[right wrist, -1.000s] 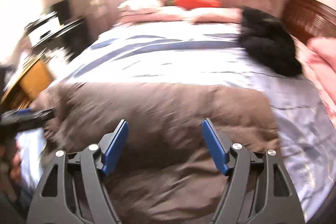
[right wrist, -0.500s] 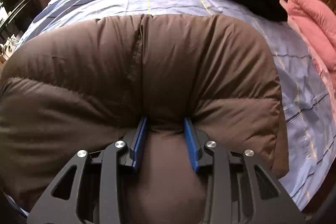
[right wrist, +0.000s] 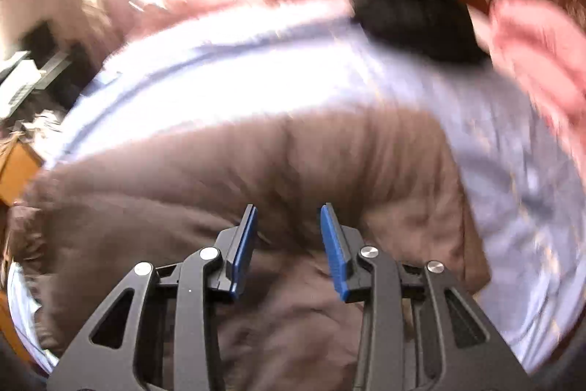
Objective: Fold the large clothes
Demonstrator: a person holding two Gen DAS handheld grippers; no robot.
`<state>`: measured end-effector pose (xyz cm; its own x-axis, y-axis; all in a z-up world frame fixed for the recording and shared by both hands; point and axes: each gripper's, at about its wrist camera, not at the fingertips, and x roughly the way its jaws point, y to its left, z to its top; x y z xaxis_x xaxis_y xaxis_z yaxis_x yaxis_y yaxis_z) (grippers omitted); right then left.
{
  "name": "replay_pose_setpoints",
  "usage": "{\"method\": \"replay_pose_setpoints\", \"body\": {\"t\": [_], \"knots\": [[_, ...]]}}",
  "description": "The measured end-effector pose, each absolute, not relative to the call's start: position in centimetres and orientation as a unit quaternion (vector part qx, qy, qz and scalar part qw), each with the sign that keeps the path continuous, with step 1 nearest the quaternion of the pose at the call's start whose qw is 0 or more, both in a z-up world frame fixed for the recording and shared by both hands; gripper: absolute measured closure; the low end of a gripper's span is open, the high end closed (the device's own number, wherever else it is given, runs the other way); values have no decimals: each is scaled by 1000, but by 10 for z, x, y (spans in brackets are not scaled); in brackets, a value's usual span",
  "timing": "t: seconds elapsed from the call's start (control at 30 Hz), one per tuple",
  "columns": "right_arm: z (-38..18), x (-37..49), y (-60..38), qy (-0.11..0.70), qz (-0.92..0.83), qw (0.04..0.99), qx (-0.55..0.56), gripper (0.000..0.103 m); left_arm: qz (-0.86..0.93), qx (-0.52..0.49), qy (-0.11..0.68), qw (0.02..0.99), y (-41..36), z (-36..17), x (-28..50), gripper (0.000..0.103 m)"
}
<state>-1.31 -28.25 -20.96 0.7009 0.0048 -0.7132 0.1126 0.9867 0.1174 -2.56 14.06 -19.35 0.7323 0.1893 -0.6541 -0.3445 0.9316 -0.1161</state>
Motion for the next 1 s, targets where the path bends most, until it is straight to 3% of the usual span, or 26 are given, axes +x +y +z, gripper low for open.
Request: {"method": "replay_pose_setpoints", "body": {"t": [0.1, 0.17, 0.27, 0.37, 0.43, 0.53, 0.6, 0.63, 0.73, 0.83, 0.93, 1.0], "knots": [[-196, -23, -248, 348, 75, 931, 75, 66, 145, -30, 321, 935, 103, -183, -10, 23], [-205, -24, -221, 354, 125, 925, 64, 66, 121, -30, 378, 917, 90, -207, 18, 34], [-230, -23, -189, 373, 124, 919, 15, 66, 165, -3, 494, 854, 97, -272, 61, 42], [-246, -22, -169, 379, 110, 918, -40, 66, 186, -77, 555, 807, 126, -316, 62, 22], [-252, -18, -164, 393, 109, 912, -53, 66, 184, -62, 567, 800, 125, -320, 62, 21], [-260, -13, -163, 405, 106, 906, -55, 65, 191, -36, 561, 805, 116, -320, 57, 22], [-251, -15, -172, 403, 116, 907, -32, 66, 180, -67, 540, 819, 115, -306, 46, 46], [-247, -16, -180, 403, 121, 907, -13, 66, 176, -73, 524, 830, 115, -293, 40, 49], [-222, -29, -215, 398, 99, 910, 61, 66, 146, -47, 419, 895, 91, -237, 22, 50], [-207, -39, -253, 396, 23, 914, 90, 66, 57, 41, 323, 944, 33, -199, -4, 44], [-218, -43, -274, 423, -15, 900, 100, 66, -5, 97, 362, 927, -13, -224, -5, 45], [-234, -46, -274, 448, -16, 888, 104, 66, -28, 105, 420, 901, -28, -260, 1, 55]]}}
